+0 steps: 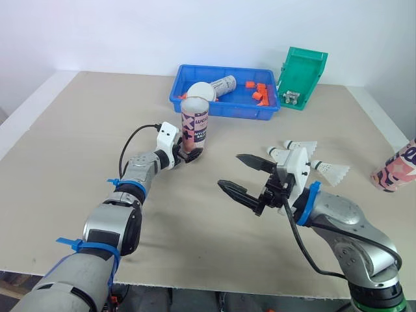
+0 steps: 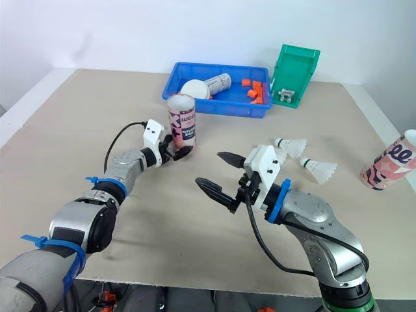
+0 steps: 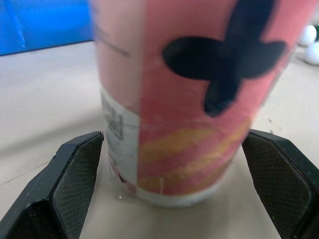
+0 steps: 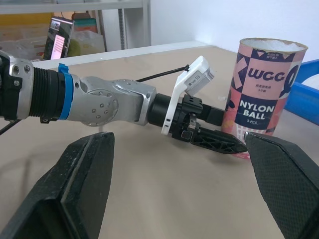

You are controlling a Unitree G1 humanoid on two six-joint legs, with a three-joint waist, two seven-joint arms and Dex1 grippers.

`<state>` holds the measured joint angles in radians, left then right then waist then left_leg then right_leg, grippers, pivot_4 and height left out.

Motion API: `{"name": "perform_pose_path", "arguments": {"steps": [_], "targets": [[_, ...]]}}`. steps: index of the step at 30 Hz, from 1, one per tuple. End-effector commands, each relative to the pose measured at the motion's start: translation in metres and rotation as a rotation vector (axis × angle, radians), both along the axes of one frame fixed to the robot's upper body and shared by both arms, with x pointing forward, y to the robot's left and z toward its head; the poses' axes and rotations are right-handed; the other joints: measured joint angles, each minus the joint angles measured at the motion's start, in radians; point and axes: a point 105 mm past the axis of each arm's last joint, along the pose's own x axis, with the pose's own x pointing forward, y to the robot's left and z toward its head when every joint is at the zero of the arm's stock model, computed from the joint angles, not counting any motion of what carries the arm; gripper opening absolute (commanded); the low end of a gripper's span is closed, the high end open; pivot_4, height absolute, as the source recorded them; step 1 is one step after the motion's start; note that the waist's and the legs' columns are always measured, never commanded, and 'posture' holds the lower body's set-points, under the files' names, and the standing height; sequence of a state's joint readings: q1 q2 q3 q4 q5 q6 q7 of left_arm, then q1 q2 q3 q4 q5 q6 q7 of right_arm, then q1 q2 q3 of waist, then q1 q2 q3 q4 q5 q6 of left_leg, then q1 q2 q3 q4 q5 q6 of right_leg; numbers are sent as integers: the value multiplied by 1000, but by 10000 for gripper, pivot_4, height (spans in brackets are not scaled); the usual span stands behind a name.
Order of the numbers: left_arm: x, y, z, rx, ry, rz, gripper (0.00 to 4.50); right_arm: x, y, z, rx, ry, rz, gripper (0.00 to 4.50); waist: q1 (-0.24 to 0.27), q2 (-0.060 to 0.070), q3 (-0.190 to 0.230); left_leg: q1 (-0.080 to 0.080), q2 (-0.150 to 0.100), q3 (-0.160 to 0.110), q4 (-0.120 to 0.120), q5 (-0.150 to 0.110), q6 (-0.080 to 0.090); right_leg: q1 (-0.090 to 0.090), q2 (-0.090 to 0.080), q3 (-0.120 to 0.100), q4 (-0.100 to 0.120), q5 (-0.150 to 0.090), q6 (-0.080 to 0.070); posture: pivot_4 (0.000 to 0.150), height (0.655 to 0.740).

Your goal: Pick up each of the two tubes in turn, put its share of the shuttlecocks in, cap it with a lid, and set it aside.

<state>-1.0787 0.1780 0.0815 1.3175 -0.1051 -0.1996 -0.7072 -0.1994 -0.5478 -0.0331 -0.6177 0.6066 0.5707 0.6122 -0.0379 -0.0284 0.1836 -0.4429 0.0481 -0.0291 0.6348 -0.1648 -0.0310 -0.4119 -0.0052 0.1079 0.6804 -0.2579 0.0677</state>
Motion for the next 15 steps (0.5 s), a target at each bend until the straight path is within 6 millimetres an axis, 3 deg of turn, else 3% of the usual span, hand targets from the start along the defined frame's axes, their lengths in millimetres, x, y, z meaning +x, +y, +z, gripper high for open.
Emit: {"name": "perform_pose_path", "arguments": {"steps": [1, 6, 7, 10, 15], "targets": [[5, -1, 14, -4, -51, 19, 45000, -7, 1, 14, 2, -57, 13, 44569, 0, 0, 0, 0, 0, 0, 0, 0, 0, 0, 0, 0, 0, 0, 0, 1500, 7038], [5, -1, 13, -14, -46, 34, 45000, -7, 1, 15, -2, -62, 14, 44569, 0, 0, 0, 0, 0, 0, 0, 0, 0, 0, 0, 0, 0, 0, 0, 1500, 7038], [5, -2, 13, -17, -45, 30, 39700, -7, 1, 15, -2, -62, 13, 45000, 0, 0, 0, 0, 0, 0, 0, 0, 0, 0, 0, 0, 0, 0, 0, 1500, 7038], [4, -3, 11, -8, -42, 21, 30621, -6, 1, 15, -2, -61, 11, 45000, 0, 0, 0, 0, 0, 0, 0, 0, 0, 0, 0, 0, 0, 0, 0, 1500, 7038], [2, -2, 10, 8, -57, 0, 29190, -6, 0, 15, -3, -62, 6, 45000, 0, 0, 0, 0, 0, 0, 0, 0, 0, 0, 0, 0, 0, 0, 0, 1500, 7038]]}}
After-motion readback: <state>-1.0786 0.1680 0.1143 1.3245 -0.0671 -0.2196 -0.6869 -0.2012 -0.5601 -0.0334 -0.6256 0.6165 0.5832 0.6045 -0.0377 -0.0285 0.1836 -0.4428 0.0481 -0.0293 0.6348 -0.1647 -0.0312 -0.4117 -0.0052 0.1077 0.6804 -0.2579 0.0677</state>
